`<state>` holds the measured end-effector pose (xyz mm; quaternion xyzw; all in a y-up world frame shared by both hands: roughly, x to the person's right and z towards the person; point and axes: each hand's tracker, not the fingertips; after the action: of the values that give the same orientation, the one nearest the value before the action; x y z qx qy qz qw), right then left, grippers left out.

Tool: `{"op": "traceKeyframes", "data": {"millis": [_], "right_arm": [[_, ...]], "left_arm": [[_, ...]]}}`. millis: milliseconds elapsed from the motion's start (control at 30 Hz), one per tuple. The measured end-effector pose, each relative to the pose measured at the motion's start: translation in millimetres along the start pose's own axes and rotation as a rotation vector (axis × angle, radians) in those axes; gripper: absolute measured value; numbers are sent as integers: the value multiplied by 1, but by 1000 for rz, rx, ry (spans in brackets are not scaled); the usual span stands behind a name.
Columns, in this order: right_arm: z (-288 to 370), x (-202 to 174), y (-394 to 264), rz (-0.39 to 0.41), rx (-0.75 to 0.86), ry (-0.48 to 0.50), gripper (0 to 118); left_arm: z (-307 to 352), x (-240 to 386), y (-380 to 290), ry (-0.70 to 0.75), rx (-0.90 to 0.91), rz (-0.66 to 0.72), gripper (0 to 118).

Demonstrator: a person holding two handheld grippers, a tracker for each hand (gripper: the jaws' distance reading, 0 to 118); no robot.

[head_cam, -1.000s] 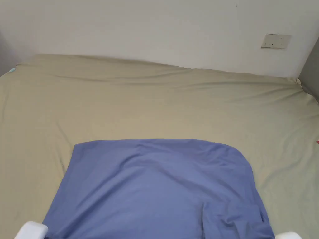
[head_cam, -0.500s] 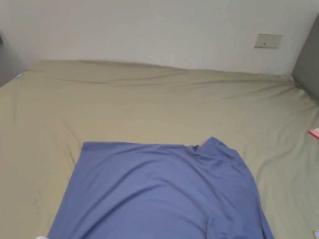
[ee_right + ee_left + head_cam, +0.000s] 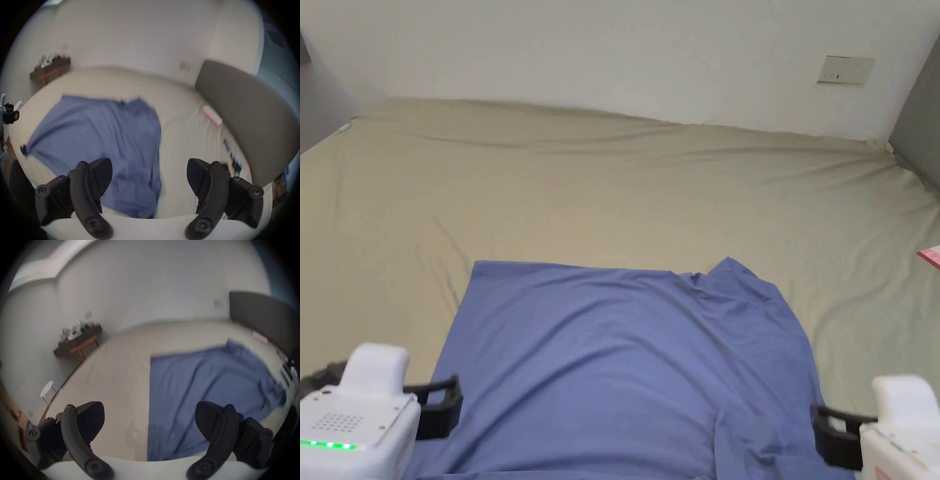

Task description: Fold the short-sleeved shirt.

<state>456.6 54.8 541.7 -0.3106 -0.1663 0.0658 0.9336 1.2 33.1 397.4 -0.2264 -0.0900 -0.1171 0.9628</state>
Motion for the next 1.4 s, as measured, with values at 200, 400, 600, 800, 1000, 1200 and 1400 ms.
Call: {"op": "traceKeyframes", "data": {"millis": [200,400,600,800,1000,1200,1400], "right_arm": [[53,-43,68,30,322,-33,99],[81,-84,85,124,489,-72,2],[86,-96,84,156,496,-20,2],[77,-87,81,108,443,-1,2],[71,-66,70,60,384,-5,2],[65,-42,52,18,298,-20,2],[56,-22,37,3,217,-73,2]], "left_arm": [[59,18,74,36,346,85,107],[79,40,95,60,436,64,12],[84,47,94,18,417,25,0],[68,39,79,-24,304,-32,0],[13,10,20,-80,-72,-58,0],[-32,-21,-58,-117,-491,81,14],[-48,-26,-101,-86,-588,129,114]]}}
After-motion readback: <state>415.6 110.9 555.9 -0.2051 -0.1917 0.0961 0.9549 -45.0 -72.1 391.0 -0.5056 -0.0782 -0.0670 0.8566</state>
